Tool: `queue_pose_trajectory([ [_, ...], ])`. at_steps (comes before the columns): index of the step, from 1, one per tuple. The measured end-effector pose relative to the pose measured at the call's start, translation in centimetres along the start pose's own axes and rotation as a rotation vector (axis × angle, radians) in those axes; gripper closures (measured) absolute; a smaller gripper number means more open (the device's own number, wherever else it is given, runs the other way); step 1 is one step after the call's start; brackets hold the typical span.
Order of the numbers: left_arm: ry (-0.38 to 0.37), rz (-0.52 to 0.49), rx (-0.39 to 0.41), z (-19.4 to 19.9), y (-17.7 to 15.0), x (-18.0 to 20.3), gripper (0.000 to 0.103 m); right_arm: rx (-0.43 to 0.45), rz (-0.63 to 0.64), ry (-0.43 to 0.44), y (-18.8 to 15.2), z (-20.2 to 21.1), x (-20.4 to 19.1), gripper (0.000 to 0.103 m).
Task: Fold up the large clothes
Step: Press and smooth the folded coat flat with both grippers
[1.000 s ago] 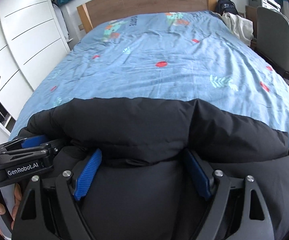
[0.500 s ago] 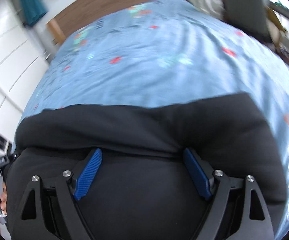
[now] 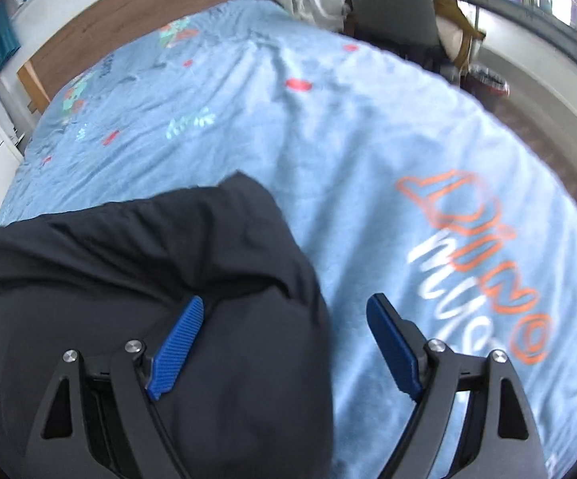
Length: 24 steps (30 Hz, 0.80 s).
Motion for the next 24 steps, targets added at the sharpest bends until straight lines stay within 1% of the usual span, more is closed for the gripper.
queue_pose_trajectory([
  [4,-0.084,-0.02,0.064,3.2,-0.8,0.9,0.017,0.087,0.031,0.075,-0.2,4.5,-2.1,0.019],
  [6,-0.125,-0.036,0.083,4.2,-1.3,1.7,0.017,0.123,0.062,0.127,-0.8,6.7,-4.0,0.019],
  [7,-0.142,-0.045,0.09,4.5,-1.6,2.2,0.017,0.14,0.087,0.166,-1.2,7.8,-5.6,0.019],
  [10,-0.174,-0.064,0.118,5.1,-2.8,3.8,0.017,0.161,0.137,0.239,-2.5,9.6,-9.2,0.019],
  [11,-0.175,-0.075,0.134,5.1,-3.3,4.3,0.017,0.168,0.16,0.269,-3.3,10.1,-10.8,0.019],
  [13,-0.162,-0.114,0.166,5.2,-4.4,5.5,0.017,0.176,0.197,0.297,-4.7,10.2,-13.3,0.019],
  [16,-0.141,-0.173,0.192,4.6,-6.4,7.0,0.017,0.195,0.276,0.271,-6.6,9.8,-15.9,0.019],
  [18,-0.115,-0.2,0.204,3.9,-7.2,7.5,0.017,0.2,0.295,0.258,-7.4,9.3,-16.5,0.019],
  [20,-0.098,-0.215,0.225,3.6,-7.8,7.7,0.017,0.198,0.285,0.27,-7.8,8.7,-16.4,0.019],
  [24,-0.093,-0.21,0.248,3.3,-8.1,7.6,0.017,0.195,0.246,0.286,-7.9,8.1,-15.2,0.019],
])
Point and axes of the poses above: each gripper's, at about its wrist camera, not at the fingertips, and z roughly against the way its jaws point, x to its right, y to its top, the point moved 2 cm from there along -z, roughly the way its jaws point, and after that the axes turned 6 degrees about -y, right-handed, at the moved point
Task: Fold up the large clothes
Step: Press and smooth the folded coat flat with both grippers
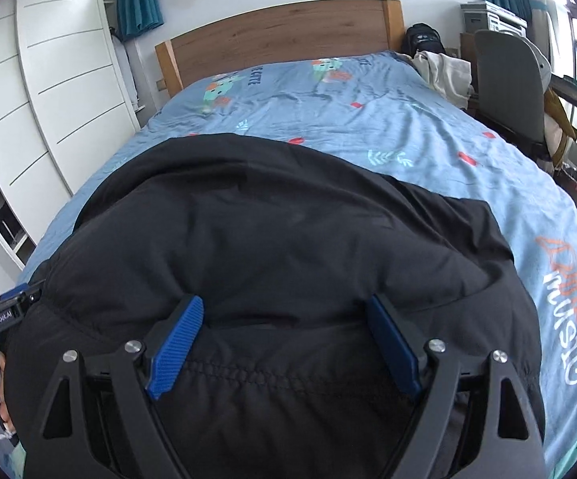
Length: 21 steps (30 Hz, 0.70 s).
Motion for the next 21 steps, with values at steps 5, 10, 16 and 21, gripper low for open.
queue_pose_trajectory([
  [5,0.006,-0.006,0.014,0.2,-0.5,0.2,0.017,0.002,-0.016,-0.006,-0.8,0.2,0.9,0.018],
  [10,0.01,-0.004,0.015,0.5,-1.1,0.3,0.017,-0.008,-0.019,-0.025,-1.0,0.2,2.0,0.018],
  [16,0.019,-0.008,0.011,0.6,-1.2,0.4,0.017,-0.018,-0.027,-0.047,-1.6,0.6,3.6,0.018],
  [21,0.029,-0.01,0.007,0.7,-1.5,0.3,0.017,-0.03,-0.037,-0.064,-2.2,1.1,4.8,0.018],
])
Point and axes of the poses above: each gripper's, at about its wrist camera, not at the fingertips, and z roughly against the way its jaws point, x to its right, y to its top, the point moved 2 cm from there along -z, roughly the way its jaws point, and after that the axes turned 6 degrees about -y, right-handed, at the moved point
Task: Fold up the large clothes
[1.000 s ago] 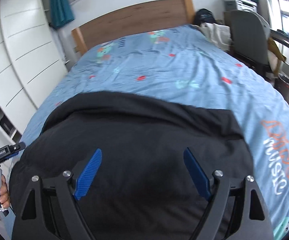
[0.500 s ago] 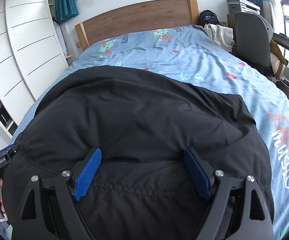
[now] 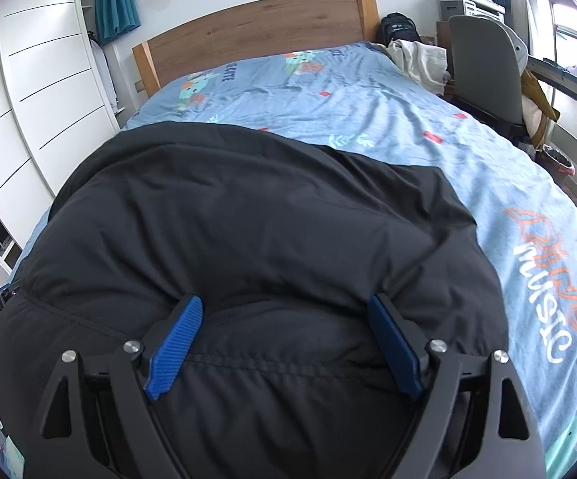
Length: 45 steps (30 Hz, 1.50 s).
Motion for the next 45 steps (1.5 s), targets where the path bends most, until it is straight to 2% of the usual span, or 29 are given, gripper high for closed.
queue_pose_trajectory([
  [30,0.043,-0.008,-0.025,0.9,-1.0,-1.0,0.017,-0.066,-0.057,-0.105,-3.2,2.7,7.0,0.015],
  [41,0.075,-0.017,-0.073,2.8,-1.6,-2.6,0.017,-0.102,-0.064,-0.151,-4.2,6.1,9.9,0.015],
  [45,0.048,0.003,-0.079,4.1,-2.0,-3.8,0.017,-0.109,-0.064,-0.139,-4.9,8.0,10.8,0.014],
])
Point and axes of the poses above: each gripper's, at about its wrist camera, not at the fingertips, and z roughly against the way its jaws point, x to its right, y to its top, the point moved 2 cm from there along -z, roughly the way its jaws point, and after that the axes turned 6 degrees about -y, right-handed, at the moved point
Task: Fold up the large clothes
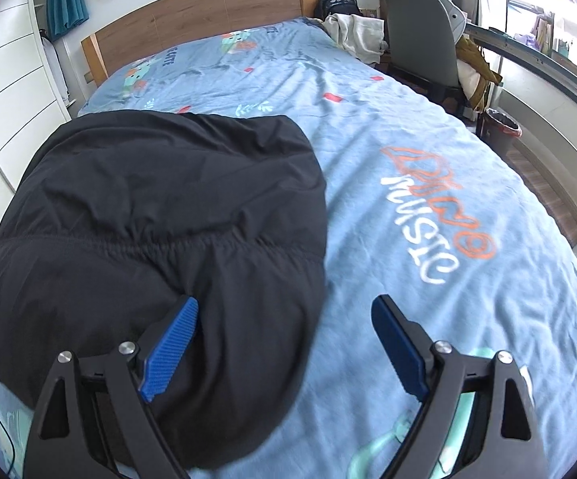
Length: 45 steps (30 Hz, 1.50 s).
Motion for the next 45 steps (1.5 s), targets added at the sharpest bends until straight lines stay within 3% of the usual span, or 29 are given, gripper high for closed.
queue_pose_trajectory([
  [2,-0.014,0.008,-0.004,0.4,-0.2,-0.9,0.017,-0.001,-0.013,0.02,-0.4,0.6,0.6,0.013],
  [6,-0.058,0.07,-0.016,1.2,-0.8,-4.1,0.017,-0.009,-0.078,0.129,-0.8,1.1,1.6,0.0],
  [8,-0.097,0.139,-0.024,1.4,-1.2,-6.4,0.017,-0.039,-0.152,0.241,-0.9,0.7,2.2,0.0],
  [12,-0.195,0.297,-0.052,1.0,-2.1,-11.0,0.012,-0.103,-0.261,0.337,-1.1,-1.3,2.6,0.0],
  [16,-0.304,0.373,-0.126,-0.9,-3.4,-12.7,0.011,-0.199,-0.326,0.429,-2.0,-4.5,2.3,0.0],
  [21,-0.441,0.457,-0.198,-3.9,-5.5,-12.6,0.01,-0.262,-0.4,0.497,-3.3,-7.8,1.8,0.0],
  [24,-0.509,0.523,-0.218,-5.5,-6.3,-12.8,0.004,-0.28,-0.433,0.551,-3.7,-9.3,1.3,0.0],
  [27,-0.658,0.59,-0.233,-6.7,-6.8,-12.1,0.003,-0.279,-0.429,0.587,-3.7,-10.2,0.5,0.0],
  [29,-0.804,0.635,-0.258,-7.5,-6.8,-10.9,0.003,-0.29,-0.423,0.638,-3.5,-10.4,-0.4,0.0],
  [31,-0.896,0.633,-0.273,-7.8,-6.2,-9.1,0.002,-0.316,-0.428,0.728,-3.3,-10.6,-1.7,0.0],
  [36,-0.991,0.614,-0.306,-8.8,-5.2,-6.9,0.001,-0.329,-0.382,0.83,-3.4,-10.6,-3.6,0.0],
  [39,-0.948,0.595,-0.328,-9.3,-4.9,-6.0,0.001,-0.36,-0.407,0.822,-3.5,-11.6,-3.9,0.0],
  [41,-0.91,0.565,-0.324,-8.9,-4.5,-5.3,0.008,-0.375,-0.422,0.792,-3.3,-12.0,-4.3,0.0],
  [43,-0.892,0.538,-0.297,-8.0,-4.0,-4.6,0.032,-0.372,-0.422,0.763,-2.9,-12.0,-4.6,0.0],
  [44,-0.889,0.525,-0.282,-7.4,-3.7,-4.3,0.038,-0.364,-0.41,0.745,-2.7,-11.8,-4.9,0.001],
  [45,-0.882,0.499,-0.263,-6.5,-3.2,-4.0,0.049,-0.346,-0.387,0.731,-2.4,-11.5,-5.4,0.012],
])
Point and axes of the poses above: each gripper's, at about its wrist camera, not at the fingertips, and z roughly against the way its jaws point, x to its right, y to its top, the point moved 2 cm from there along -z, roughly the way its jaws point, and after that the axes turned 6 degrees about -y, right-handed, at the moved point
